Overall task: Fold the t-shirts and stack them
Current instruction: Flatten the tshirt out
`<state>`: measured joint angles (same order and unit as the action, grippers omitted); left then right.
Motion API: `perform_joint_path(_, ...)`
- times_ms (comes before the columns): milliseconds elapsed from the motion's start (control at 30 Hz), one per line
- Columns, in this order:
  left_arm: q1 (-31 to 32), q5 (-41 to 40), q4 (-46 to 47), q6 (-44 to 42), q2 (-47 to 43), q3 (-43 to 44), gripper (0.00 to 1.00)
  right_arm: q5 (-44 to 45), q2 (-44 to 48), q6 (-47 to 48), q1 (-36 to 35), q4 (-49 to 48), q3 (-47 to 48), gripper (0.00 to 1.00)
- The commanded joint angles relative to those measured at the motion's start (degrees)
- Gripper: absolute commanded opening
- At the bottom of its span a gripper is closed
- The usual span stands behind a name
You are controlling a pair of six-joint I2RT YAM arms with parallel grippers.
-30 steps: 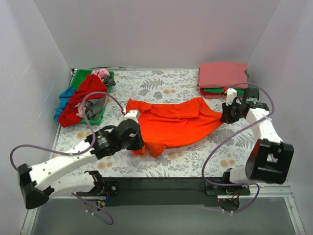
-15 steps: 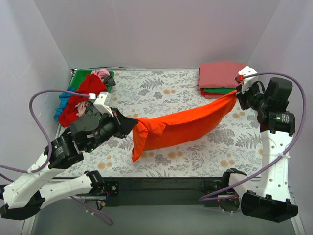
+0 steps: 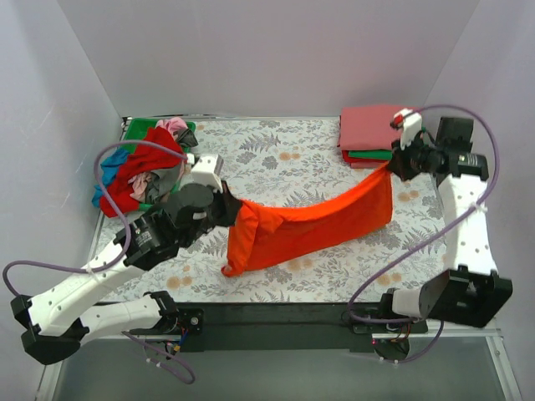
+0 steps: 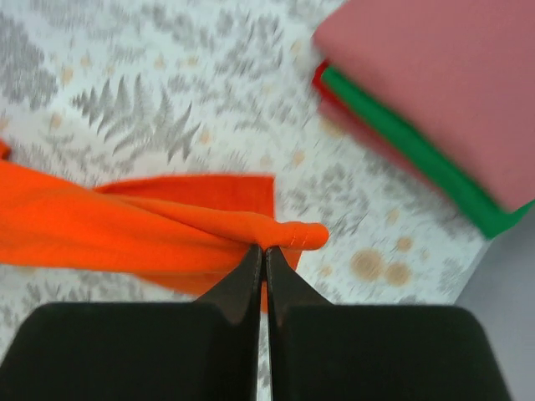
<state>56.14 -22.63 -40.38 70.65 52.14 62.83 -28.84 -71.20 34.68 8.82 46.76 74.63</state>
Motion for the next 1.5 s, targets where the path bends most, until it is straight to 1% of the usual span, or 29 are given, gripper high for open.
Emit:
perform_joint_path(0,-5.06,-6.65,10.4,-9.55,4.27,10.18,0.0,-4.55,-8.5,-5.57,-1.08,-3.43,16.73,0.01)
perform_joint_path(33,-7.08,-4.98,11.54,-11.22,7.42,15.08,0.0,-5.43,-10.34,-6.54,-1.17,-3.35,20.34,0.01)
perform_joint_path(67,-11.53,-2.7,13.03,-12.98,9.02,18.18,0.0,-5.79,-13.5,-8.38,-1.17,-3.26,23.95,0.01)
perform_joint_path(100,-13.67,1.24,13.57,-13.78,10.77,20.82,0.0,-5.96,-15.01,-9.09,-1.17,-3.17,31.55,0.01)
perform_joint_path(133,-15.34,2.93,14.1,-14.48,13.4,26.24,0.0,-6.31,-15.89,-9.62,-1.17,-3.17,34.59,0.01)
perform_joint_path(200,-17.03,6.44,15.33,-17.02,15.61,30.67,0.0,-6.14,-16.87,-9.63,-1.17,-3.34,40.74,0.01)
perform_joint_path(233,-17.12,7.16,15.68,-17.56,16.75,34.52,0.0,-5.97,-16.43,-9.37,-1.0,-3.61,41.55,0.01)
perform_joint_path(300,-17.12,9.35,15.86,-18.53,17.2,37.18,0.0,-6.31,-13.8,-9.19,-0.3,-4.22,41.13,0.01)
perform_joint_path(367,-17.12,11.37,15.25,-18.53,15.72,37.72,0.0,-7.19,-9.08,-8.58,1.1,-5.1,36.13,0.01)
perform_joint_path(467,-17.12,17.25,14.02,-17.48,10.29,33.87,0.0,-6.49,-3.26,-5.33,2.86,-6.07,23.41,0.01)
perform_joint_path(533,-17.12,21.9,11.92,-14.6,7.64,28.16,0.0,-5.09,2.98,-1.13,3.57,-6.25,16.2,0.01)
perform_joint_path(567,-17.12,27.32,9.12,-13.27,6.06,26.05,0.0,-4.39,5.17,0.46,4.01,-6.25,7.98,0.01)
perform_joint_path(600,-17.12,30.34,7.53,-11.87,3.43,20.81,0.0,-3.08,9.02,1.96,4.27,-5.72,4.33,0.01)
perform_joint_path(633,-17.12,32.98,6.12,-8.03,1.93,17.97,0.0,-2.11,11.15,3.54,4.62,-5.63,-0.05,0.01)
perform_joint_path(667,-17.12,38.4,4.36,-5.81,0.52,14.72,0.0,-1.14,15.08,6.34,4.71,-5.46,-7.15,0.01)
perform_joint_path(700,-17.03,41.15,3.82,-3.88,-2.45,7.21,0.0,-0.43,16.95,7.93,4.63,-5.11,-10.7,0.01)
perform_joint_path(800,-17.03,46.7,0.66,4.65,-5.9,-2.5,0.0,3.51,22.32,12.77,4.63,-2.91,-20.12,0.01)
perform_joint_path(833,-17.12,48.63,0.22,6.41,-7.65,-8.63,0.0,4.57,22.94,13.65,4.63,-1.08,-21.62,0.01)
perform_joint_path(867,-17.12,50.13,-1.18,8.86,-8.28,-10.86,0.07,5.71,23.3,15.32,4.72,-0.36,-23.2,0.05)
perform_joint_path(900,-17.12,49.79,-2.76,9.58,-8.54,-12.45,0.24,6.86,23.3,15.59,4.63,0.25,-25.22,0.14)
perform_joint_path(933,-17.12,48.66,-4.34,9.85,-8.98,-13.77,0.38,8.87,23.21,15.95,4.63,0.43,-26.02,0.39)
perform_joint_path(967,-17.12,47.26,-6.97,10.03,-9.42,-13.87,0.51,9.32,23.12,16.04,4.63,0.7,-26.46,0.51)
perform_joint_path(1000,-17.12,42.28,-7.86,10.21,-9.95,-13.35,0.69,9.24,23.04,15.69,4.63,0.7,-26.55,0.74)
perform_joint_path(1033,-17.12,39.36,-9.44,10.29,-10.56,-11.52,0.75,8.63,23.12,15.34,4.63,0.52,-26.47,0.8)
perform_joint_path(1100,-17.12,32.69,-10.07,10.12,-9.96,-9.75,0.78,6.62,21.64,14.37,4.72,0.43,-25.51,0.81)
perform_joint_path(1133,-17.12,31.35,-9.72,10.03,-9.34,-9.22,0.78,5.99,20.76,12.8,4.63,0.35,-24.46,0.81)
perform_joint_path(1200,-17.12,30.2,-8.06,10.38,-6.53,-9.3,0.78,3.02,17.42,11.3,4.63,-0.09,-23.48,0.81)
perform_joint_path(1367,-17.2,29.05,4.14,10.82,-0.66,-14.39,0.77,-7.78,8.38,8.74,4.63,-0.53,-22.86,0.8)
perform_joint_path(1467,-17.29,26.52,8.03,9.25,2.61,-14.23,0.77,-10.26,4.07,8.57,4.63,-0.88,-22.16,0.8)
